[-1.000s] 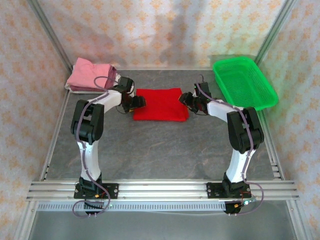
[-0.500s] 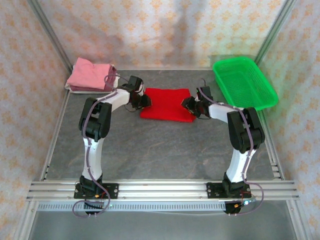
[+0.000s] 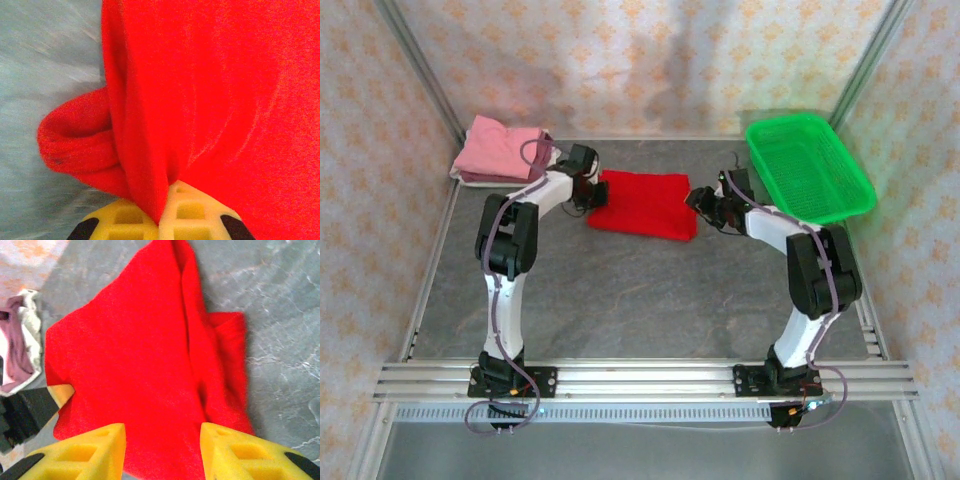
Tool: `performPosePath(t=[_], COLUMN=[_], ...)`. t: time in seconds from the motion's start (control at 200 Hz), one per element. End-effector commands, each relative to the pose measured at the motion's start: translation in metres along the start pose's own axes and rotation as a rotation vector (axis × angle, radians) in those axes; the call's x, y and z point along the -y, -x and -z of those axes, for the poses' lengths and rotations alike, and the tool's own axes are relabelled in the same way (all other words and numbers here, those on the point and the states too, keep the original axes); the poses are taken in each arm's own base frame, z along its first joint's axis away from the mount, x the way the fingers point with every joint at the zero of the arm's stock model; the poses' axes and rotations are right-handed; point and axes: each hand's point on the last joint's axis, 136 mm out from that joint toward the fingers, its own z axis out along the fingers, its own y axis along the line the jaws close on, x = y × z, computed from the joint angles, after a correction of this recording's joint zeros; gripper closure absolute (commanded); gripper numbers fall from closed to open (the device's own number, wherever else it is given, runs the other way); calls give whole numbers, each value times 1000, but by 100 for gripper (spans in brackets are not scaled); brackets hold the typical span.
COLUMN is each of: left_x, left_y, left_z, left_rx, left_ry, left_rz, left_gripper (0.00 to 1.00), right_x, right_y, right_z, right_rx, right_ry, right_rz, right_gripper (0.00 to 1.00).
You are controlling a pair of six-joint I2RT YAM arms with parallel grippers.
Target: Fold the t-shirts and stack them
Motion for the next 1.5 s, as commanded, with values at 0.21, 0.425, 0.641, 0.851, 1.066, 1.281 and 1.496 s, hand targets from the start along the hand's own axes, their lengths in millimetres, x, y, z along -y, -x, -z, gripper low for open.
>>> performPosePath(t=[0.21, 0.425, 0.641, 0.851, 1.066, 1.281, 1.496], left_x=[-35, -61, -66, -71, -112, -185, -246], left_y=[103, 158, 197, 224, 247, 256, 258], left_z=[82, 120, 173, 220, 253, 243, 229], left_rx=[220, 297, 425, 557, 679, 703, 711], left_ry=[402, 487, 382, 193, 104, 48, 143], left_rz=[-420, -500, -483, -427, -337, -219, -172], left_gripper=[100, 100, 100, 100, 100, 100, 100], right_x=[-51, -73, -76, -48, -30, -27, -19], right_y=[1, -4, -12, -27, -33, -31, -34], right_z=[15, 10, 12, 1, -3, -6, -10], right_rx=[10, -57, -72, -144, -167, -192, -203], right_ry=[154, 253, 271, 156, 77, 41, 11], right_rz=[192, 185, 184, 138, 112, 96, 91], right_gripper=[50, 35, 13, 10, 10, 10, 10])
